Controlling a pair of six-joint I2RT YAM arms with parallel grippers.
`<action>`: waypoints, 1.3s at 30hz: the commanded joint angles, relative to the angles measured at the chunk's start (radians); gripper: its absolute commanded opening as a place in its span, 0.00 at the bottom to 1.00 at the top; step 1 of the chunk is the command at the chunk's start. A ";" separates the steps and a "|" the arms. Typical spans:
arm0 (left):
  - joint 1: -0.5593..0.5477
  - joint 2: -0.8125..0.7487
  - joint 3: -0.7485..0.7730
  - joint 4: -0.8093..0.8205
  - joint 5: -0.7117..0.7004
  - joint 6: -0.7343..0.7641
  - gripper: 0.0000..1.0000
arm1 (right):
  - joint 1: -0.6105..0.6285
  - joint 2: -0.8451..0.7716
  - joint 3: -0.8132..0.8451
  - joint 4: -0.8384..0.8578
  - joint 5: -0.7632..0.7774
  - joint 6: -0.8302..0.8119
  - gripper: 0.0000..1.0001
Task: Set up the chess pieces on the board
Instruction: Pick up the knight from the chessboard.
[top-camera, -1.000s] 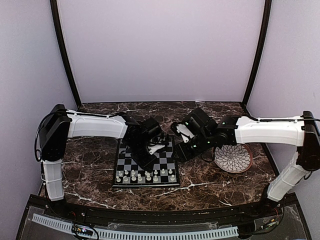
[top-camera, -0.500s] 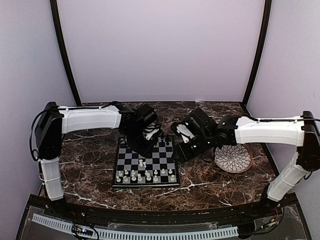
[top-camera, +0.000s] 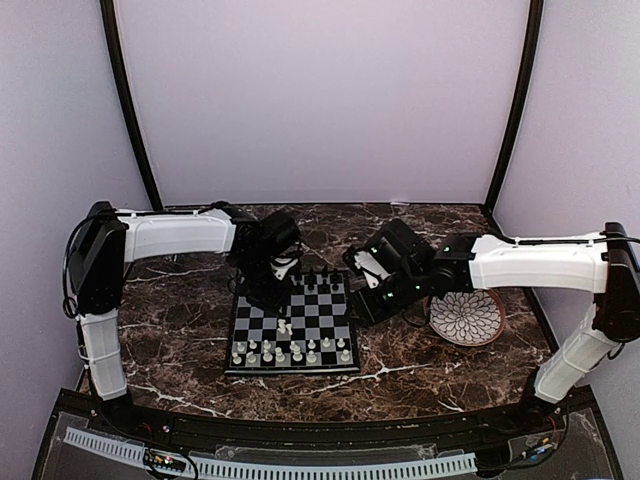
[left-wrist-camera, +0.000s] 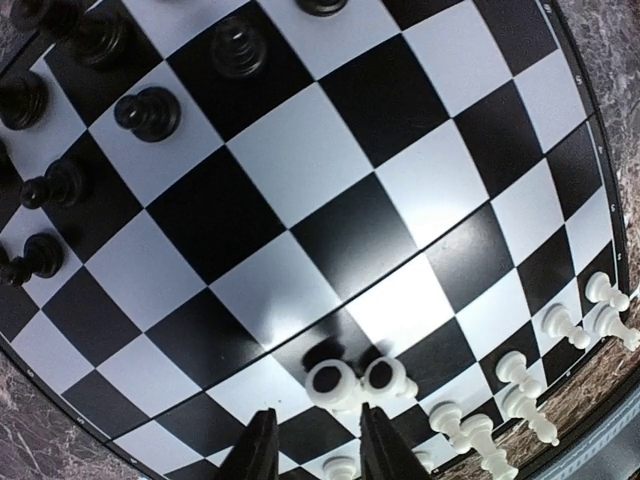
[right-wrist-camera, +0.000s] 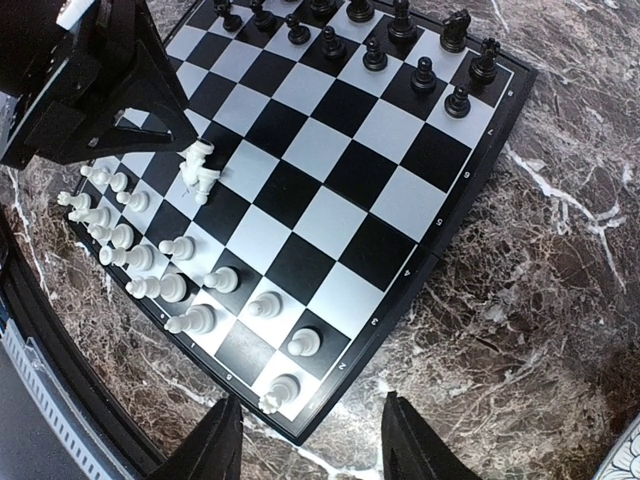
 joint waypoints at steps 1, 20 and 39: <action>0.013 -0.022 -0.030 -0.031 0.022 -0.036 0.31 | 0.001 -0.023 -0.011 0.023 0.000 0.012 0.49; 0.016 0.017 -0.087 -0.001 0.042 -0.077 0.24 | 0.001 -0.026 -0.014 0.020 -0.002 0.014 0.49; 0.015 -0.005 -0.114 -0.002 0.035 -0.047 0.06 | 0.001 -0.025 -0.012 0.024 -0.012 0.001 0.49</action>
